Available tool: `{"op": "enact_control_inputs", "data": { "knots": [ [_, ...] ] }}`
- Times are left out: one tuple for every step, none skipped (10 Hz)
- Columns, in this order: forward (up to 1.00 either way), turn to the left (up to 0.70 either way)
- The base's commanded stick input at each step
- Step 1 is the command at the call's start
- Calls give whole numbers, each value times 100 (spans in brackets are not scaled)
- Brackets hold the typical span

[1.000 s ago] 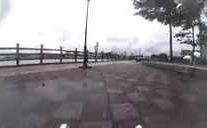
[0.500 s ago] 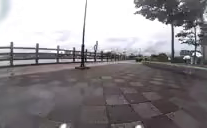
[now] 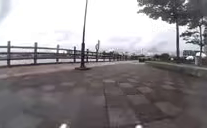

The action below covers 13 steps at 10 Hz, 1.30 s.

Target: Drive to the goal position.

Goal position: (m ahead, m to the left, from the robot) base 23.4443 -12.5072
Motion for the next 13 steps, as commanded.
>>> {"op": "enact_control_inputs", "data": {
  "knots": [
    [85, 1],
    [85, 1],
    [85, 1],
    [85, 1],
    [85, 1],
    [85, 1],
    [85, 1],
    [85, -13],
    [85, -33],
    [85, -33],
    [85, -33],
    [85, -33],
    [85, -33]
  ]
}}
